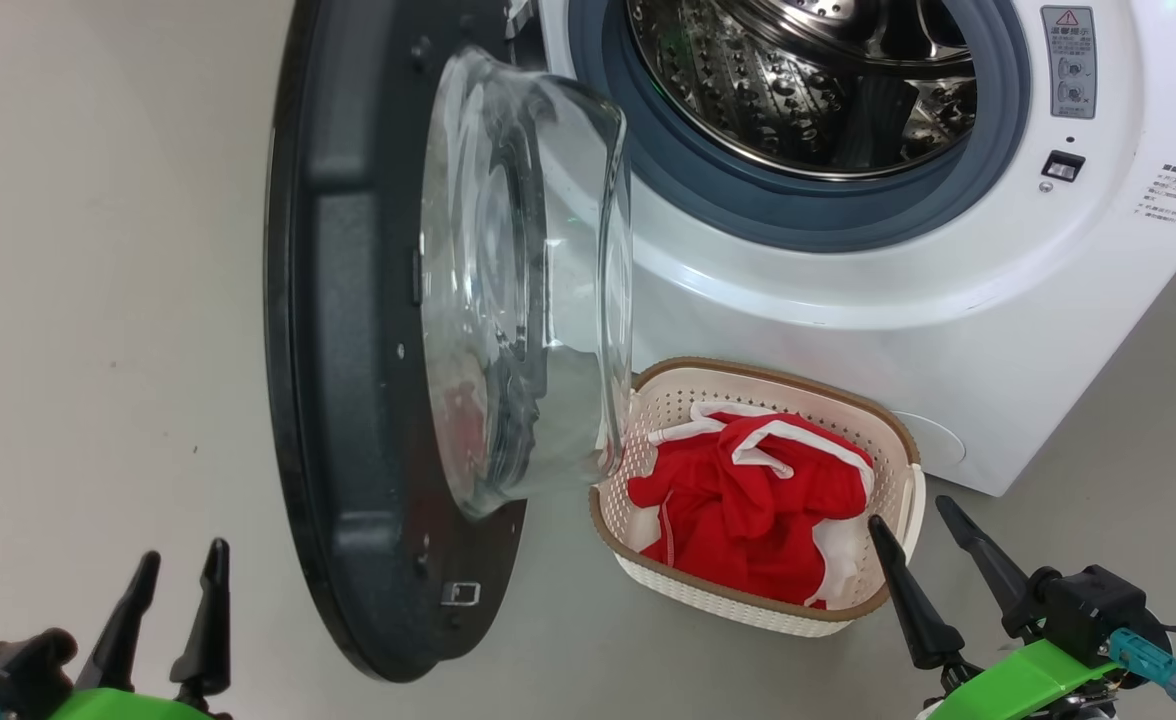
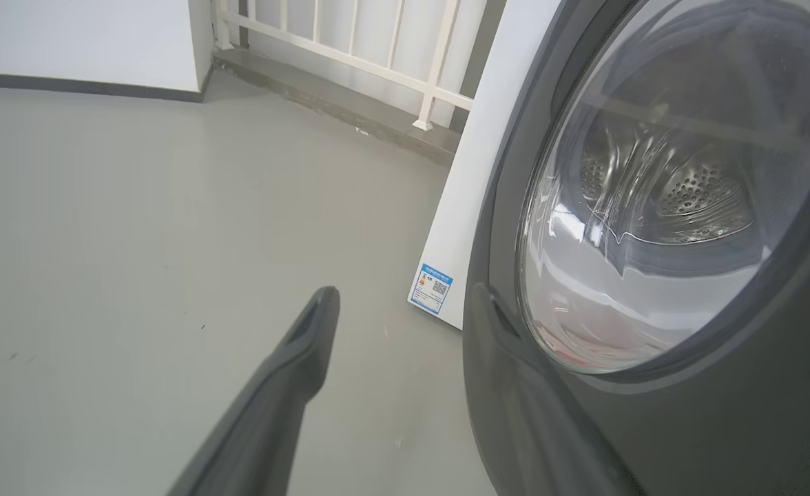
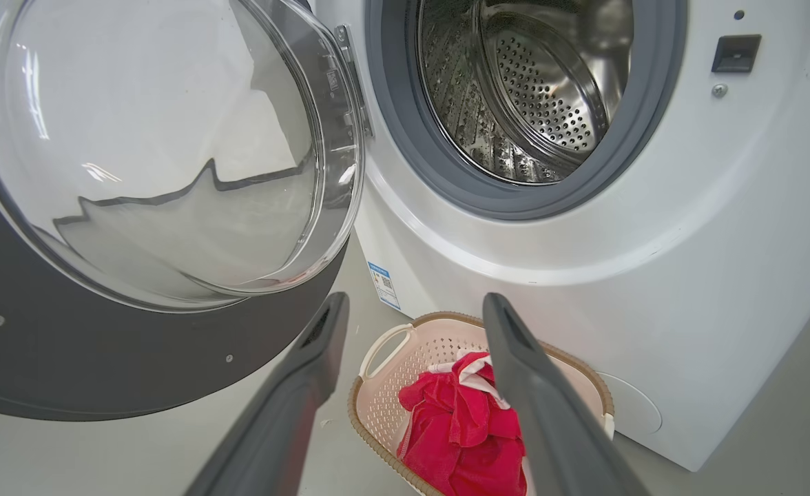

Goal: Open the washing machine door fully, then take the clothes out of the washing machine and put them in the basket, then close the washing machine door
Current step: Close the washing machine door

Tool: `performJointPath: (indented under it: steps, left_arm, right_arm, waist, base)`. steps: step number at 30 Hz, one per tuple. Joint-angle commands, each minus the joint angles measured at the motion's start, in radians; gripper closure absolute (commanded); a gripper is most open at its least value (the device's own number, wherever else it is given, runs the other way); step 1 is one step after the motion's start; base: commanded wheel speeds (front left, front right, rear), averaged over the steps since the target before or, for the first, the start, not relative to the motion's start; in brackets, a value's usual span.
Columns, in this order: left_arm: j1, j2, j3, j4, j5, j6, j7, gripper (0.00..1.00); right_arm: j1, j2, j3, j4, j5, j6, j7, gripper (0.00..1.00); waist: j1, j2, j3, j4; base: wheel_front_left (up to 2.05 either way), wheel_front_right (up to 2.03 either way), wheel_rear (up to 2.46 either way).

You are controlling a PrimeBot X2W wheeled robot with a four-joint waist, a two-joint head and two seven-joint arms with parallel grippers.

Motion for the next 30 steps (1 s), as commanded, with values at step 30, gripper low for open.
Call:
performJointPath:
  steps: [30]
  left_arm:
    - [0.105,-0.208,0.259,-0.258,0.489,-0.006,-0.012,0.0]
  right_arm:
    - [-0.014,0.003,-0.013,-0.042,-0.018,0.005,-0.006,0.0]
  waist:
    - [0.0,0.0,-0.003,-0.021]
  base:
    - [0.0,0.0,0.0]
